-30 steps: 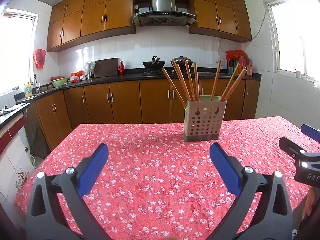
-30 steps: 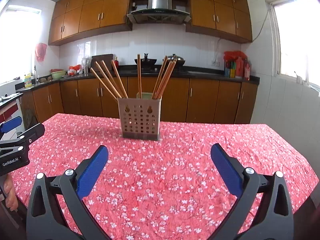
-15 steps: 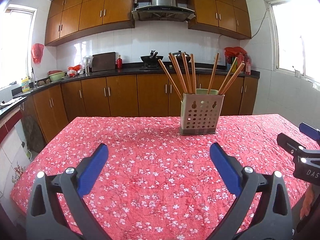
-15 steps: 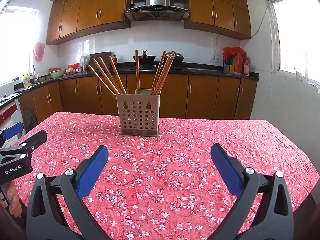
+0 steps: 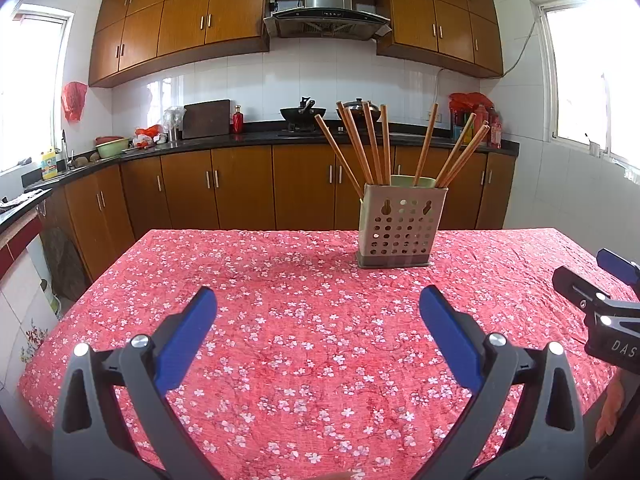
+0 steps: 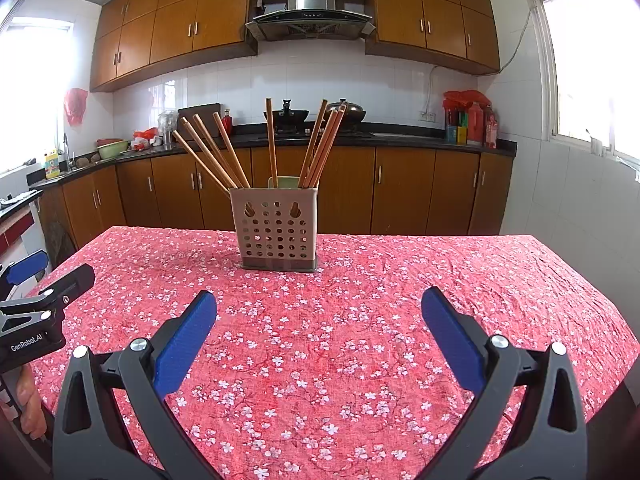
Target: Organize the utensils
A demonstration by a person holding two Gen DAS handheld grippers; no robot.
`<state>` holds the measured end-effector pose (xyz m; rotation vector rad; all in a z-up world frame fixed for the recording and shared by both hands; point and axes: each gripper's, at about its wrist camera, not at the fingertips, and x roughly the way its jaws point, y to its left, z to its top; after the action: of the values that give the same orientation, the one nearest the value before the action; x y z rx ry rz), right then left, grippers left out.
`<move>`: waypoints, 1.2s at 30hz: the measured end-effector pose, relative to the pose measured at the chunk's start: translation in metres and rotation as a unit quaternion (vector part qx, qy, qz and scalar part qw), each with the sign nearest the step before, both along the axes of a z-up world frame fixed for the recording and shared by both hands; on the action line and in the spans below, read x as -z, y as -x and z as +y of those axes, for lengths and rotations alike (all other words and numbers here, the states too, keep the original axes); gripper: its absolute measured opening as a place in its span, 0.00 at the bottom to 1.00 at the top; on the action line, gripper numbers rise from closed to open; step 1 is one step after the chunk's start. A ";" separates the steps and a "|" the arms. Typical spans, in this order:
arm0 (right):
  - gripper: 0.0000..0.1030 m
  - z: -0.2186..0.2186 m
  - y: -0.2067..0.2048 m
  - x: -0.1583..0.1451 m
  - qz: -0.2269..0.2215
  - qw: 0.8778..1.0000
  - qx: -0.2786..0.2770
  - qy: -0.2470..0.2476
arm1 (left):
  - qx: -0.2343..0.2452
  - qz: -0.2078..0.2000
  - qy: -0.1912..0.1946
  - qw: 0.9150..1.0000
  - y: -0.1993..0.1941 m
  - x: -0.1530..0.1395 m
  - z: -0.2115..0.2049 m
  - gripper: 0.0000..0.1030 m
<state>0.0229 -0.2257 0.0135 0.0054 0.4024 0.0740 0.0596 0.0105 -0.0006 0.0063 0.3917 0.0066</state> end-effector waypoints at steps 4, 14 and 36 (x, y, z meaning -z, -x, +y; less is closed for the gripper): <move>0.98 -0.001 0.000 0.000 0.000 1.000 0.000 0.000 | 0.001 0.000 0.000 1.000 0.000 0.000 -0.001 0.96; 0.98 0.000 0.000 0.000 0.000 1.000 -0.001 0.000 | 0.003 0.000 0.000 1.000 0.001 0.000 0.000 0.96; 0.98 0.000 -0.002 0.003 0.005 1.000 -0.001 -0.003 | 0.002 0.004 0.001 1.000 0.000 0.002 -0.002 0.96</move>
<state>0.0253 -0.2255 0.0103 0.0122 0.4113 0.0773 0.0597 0.0088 -0.0023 0.0046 0.4001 0.0017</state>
